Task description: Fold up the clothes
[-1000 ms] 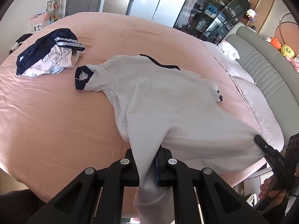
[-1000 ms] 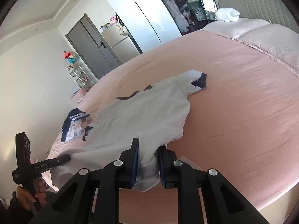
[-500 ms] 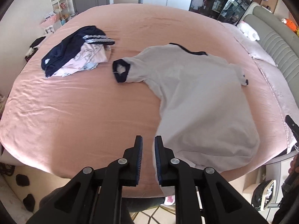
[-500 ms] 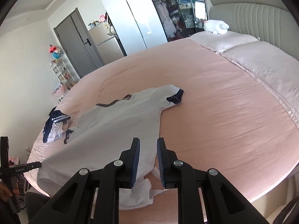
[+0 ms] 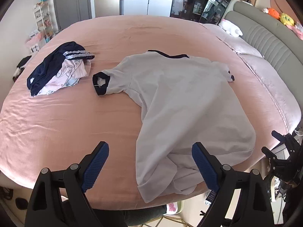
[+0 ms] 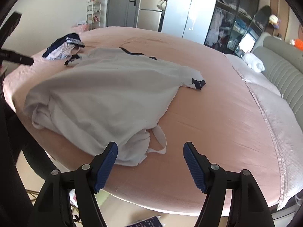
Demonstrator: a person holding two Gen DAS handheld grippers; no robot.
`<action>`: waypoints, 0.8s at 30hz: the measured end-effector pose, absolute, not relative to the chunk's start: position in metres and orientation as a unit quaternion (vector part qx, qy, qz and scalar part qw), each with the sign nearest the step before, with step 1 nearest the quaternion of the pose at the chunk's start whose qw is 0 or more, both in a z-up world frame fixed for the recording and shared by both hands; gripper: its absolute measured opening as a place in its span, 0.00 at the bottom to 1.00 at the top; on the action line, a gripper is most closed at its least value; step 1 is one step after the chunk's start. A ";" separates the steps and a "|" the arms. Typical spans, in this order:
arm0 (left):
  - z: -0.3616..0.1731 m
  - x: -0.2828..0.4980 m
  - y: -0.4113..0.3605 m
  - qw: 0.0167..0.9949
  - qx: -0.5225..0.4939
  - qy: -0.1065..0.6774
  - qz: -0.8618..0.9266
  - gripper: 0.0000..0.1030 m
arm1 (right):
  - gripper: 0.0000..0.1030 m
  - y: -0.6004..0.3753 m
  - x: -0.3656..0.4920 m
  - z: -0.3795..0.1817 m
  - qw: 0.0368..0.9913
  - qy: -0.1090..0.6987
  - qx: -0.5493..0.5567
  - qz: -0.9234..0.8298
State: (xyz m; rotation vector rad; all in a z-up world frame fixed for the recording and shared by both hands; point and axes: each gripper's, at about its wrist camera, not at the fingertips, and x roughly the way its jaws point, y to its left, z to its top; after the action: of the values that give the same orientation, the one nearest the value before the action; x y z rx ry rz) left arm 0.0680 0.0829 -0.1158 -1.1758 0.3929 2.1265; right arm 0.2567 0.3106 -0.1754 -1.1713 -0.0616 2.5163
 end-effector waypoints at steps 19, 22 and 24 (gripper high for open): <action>-0.147 0.091 0.095 0.302 -0.454 0.238 0.804 0.87 | 0.70 0.315 0.232 -0.213 0.232 -0.011 -0.344 0.910; -0.147 0.088 0.096 0.299 -0.452 0.237 0.806 0.87 | 0.69 0.314 0.221 -0.199 0.215 -0.002 -0.325 0.921; -0.148 0.085 0.098 0.298 -0.453 0.234 0.807 0.87 | 0.69 0.316 0.215 -0.190 0.203 0.017 -0.314 0.927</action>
State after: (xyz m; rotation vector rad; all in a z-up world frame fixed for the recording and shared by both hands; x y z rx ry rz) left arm 0.0853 0.0977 -0.1480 -1.2046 0.6222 2.1426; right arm 0.2154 0.3163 -0.1898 -0.8762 0.0468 2.5873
